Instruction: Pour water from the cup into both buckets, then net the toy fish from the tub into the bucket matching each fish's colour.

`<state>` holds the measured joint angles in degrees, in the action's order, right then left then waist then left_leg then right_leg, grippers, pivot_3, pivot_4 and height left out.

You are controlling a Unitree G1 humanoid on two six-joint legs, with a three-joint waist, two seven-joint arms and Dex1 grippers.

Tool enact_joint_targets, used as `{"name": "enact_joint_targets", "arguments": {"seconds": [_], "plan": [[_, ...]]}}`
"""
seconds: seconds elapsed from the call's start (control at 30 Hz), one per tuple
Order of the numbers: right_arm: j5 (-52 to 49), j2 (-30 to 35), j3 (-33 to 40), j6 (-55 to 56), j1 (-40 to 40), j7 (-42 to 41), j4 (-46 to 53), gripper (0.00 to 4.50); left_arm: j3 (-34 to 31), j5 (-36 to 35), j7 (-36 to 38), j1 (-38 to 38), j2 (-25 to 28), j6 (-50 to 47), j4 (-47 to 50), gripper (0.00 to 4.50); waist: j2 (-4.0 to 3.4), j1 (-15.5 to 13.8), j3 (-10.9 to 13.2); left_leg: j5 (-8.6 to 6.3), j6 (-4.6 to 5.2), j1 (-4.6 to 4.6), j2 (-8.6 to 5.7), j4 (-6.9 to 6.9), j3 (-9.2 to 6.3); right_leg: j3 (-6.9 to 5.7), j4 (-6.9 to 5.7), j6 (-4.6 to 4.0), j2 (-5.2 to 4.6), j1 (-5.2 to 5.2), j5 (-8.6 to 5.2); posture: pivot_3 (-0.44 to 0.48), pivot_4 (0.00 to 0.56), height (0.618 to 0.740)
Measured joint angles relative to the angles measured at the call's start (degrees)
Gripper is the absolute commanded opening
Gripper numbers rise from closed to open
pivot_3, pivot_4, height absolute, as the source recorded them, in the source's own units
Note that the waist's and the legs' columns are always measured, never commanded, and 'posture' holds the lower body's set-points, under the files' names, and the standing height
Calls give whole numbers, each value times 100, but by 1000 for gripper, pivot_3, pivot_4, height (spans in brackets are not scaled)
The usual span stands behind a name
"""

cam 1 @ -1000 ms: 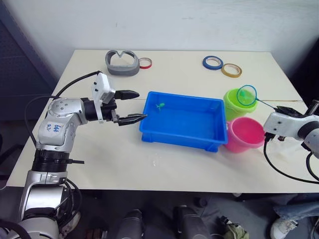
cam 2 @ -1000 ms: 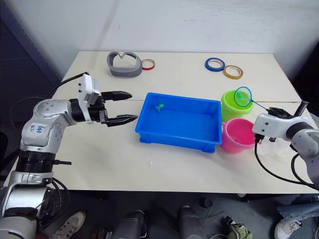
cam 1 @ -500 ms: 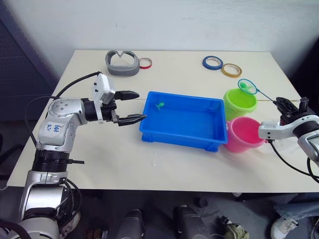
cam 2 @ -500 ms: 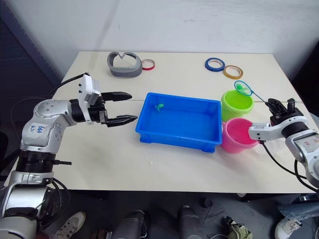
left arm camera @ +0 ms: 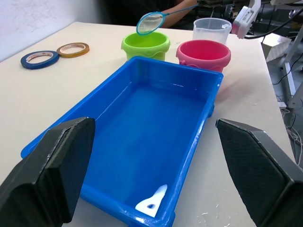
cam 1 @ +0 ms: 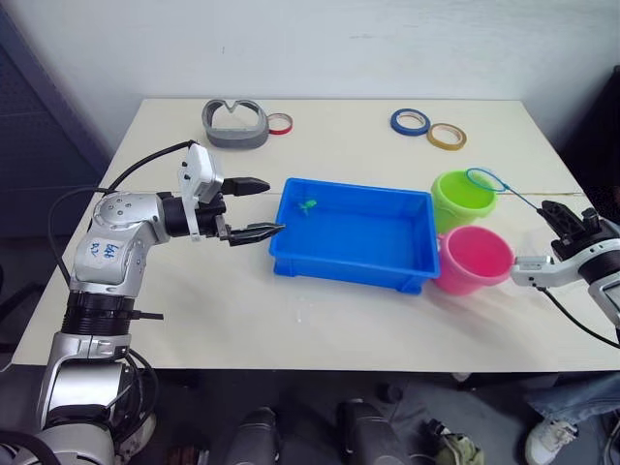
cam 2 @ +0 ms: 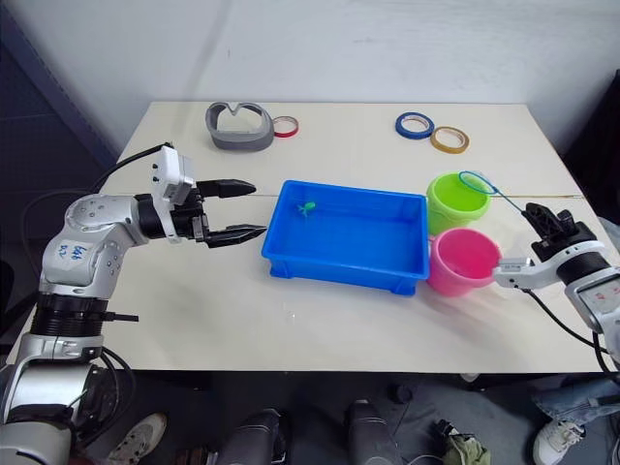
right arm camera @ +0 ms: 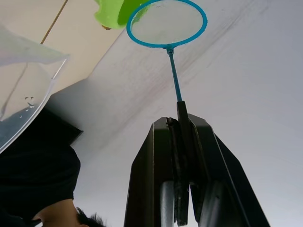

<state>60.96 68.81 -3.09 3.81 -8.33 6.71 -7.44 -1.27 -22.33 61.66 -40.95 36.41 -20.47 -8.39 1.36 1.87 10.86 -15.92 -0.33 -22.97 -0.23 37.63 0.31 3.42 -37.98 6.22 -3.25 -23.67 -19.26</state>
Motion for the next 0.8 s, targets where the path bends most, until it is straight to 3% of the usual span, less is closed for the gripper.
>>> {"name": "enact_joint_targets", "arguments": {"seconds": [0.2, 0.33, 0.43, 0.53, 0.8], "plan": [[-1765, -217, 606, 362, -134, -1157, 858, 0, -100, 0, -39, 49, 162, -1, -9, 4459, 0, 1, 0, -3, 5, 0, 4, 10, -4, -2, -2, 1, 2, 5, 0, 0, 150, 740], [-3570, -527, 943, -178, -464, -2862, 1572, 0, -245, 4, -161, 89, 384, -62, -82, 4459, 0, -15, 0, -8, 13, 0, 7, 20, -14, -10, -1, 6, 1, 16, 3, 0, 150, 740], [-4769, -930, 983, -1095, -735, -3941, 2038, 0, -348, 24, -262, 197, 559, -123, -92, 4459, 0, -20, 0, -10, 15, 0, 5, 26, -27, -14, -1, 17, -6, 22, 10, 0, 150, 740], [-6027, -1318, 895, -2849, -1295, -4926, 2385, 0, -421, 25, -433, 488, 655, -291, 57, 4459, 0, -24, 0, -11, 17, -4, 4, 31, -34, -14, -6, 17, -14, 21, 10, 0, 150, 740], [-7382, -1831, 25, -5527, -2208, -5782, 2420, 0, -575, 15, -903, 996, 793, -843, 649, 4459, 0, -32, 0, -13, 15, -21, 0, 31, -70, -15, -5, 17, -24, 15, 10, 0, 150, 740]]}}
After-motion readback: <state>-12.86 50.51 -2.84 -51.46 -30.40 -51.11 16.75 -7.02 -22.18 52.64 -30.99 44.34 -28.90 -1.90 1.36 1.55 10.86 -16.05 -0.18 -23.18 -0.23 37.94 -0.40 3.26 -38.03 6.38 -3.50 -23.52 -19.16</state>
